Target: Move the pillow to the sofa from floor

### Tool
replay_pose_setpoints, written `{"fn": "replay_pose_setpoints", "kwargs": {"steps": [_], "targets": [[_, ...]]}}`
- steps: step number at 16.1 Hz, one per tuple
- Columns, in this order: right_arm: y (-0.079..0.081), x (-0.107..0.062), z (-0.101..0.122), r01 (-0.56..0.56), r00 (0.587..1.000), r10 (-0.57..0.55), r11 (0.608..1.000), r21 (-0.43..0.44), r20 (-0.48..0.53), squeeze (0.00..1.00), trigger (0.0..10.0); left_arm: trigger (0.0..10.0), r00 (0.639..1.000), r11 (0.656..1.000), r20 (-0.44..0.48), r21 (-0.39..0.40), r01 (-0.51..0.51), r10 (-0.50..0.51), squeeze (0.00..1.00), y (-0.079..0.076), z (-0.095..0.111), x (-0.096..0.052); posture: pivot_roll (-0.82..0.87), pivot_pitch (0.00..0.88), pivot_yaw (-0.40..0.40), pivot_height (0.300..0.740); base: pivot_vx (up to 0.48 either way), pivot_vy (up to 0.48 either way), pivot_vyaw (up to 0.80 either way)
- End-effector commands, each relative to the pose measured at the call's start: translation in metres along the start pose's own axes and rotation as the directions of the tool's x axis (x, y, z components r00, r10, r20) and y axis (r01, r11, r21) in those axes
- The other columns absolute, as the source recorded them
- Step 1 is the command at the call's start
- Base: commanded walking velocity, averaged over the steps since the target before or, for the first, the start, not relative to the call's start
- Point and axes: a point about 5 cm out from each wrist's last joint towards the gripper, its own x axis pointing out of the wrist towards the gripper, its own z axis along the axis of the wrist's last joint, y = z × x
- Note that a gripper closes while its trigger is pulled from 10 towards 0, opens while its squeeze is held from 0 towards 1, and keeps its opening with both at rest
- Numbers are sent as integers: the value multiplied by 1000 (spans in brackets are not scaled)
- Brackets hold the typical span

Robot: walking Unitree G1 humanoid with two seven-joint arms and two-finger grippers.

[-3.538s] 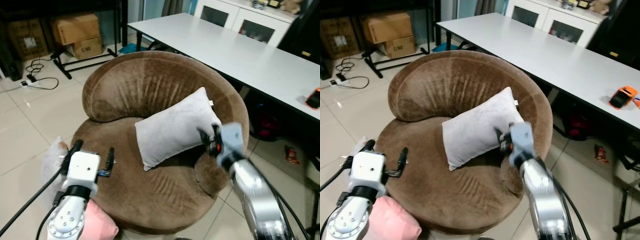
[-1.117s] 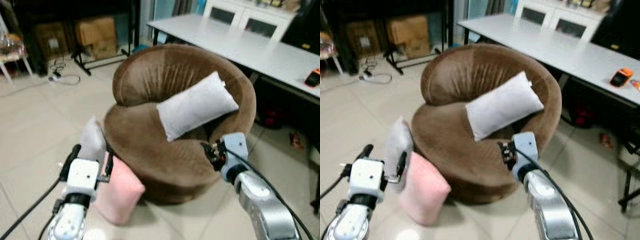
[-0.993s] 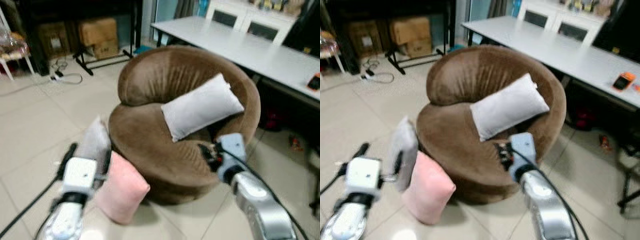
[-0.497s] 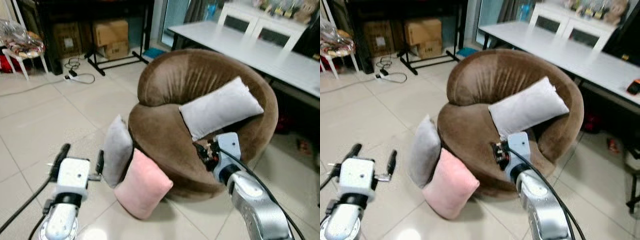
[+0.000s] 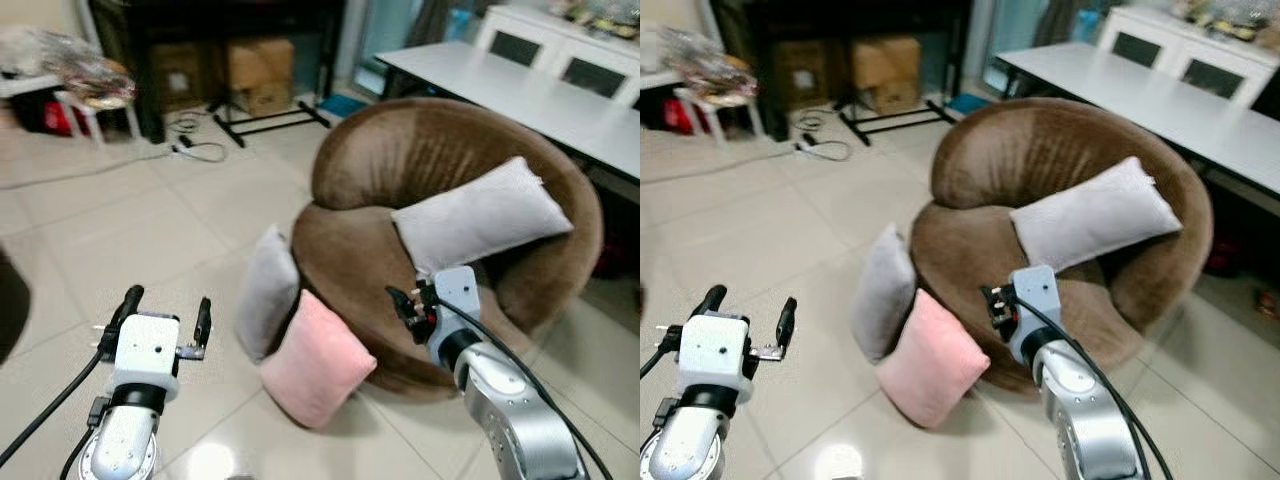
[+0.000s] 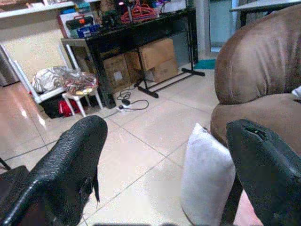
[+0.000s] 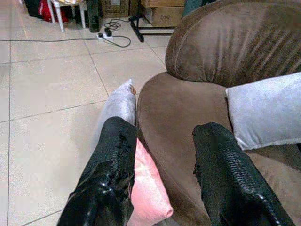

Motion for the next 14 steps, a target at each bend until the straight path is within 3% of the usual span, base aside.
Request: {"fn": "replay_pose_setpoints", "kwargs": {"steps": [1,4,7,10,12,14], "targets": [[-6,0,3,30,999,-30,1000,-3,13,0,10000,10000,1000,1000,11,-7,24,-24,259,-4,3,1,-35,0,-104,740,304,0,0],[-5,0,5,3,1000,-3,999,-45,12,0,10000,10000,1000,1000,8,-10,26,-26,263,-4,3,0,-31,0,-108,740,312,0,0],[-2,1,4,-11,1000,12,998,-61,11,0,10000,10000,1000,1000,8,-10,27,-27,263,-4,2,-1,-26,0,-112,740,314,0,800],[0,1,2,-11,1000,12,999,-41,11,0,10000,10000,1000,1000,6,-8,29,-29,267,-3,2,-2,-21,0,-112,740,317,0,0],[3,1,3,-51,999,53,996,-79,13,0,10000,10000,999,999,6,-5,32,-32,263,-3,2,-2,-18,0,-113,740,319,0,0],[3,2,3,-48,999,49,995,-86,13,0,10000,10000,1000,1000,4,-4,31,-31,263,-2,2,-2,-17,0,-114,740,319,0,800]]}}
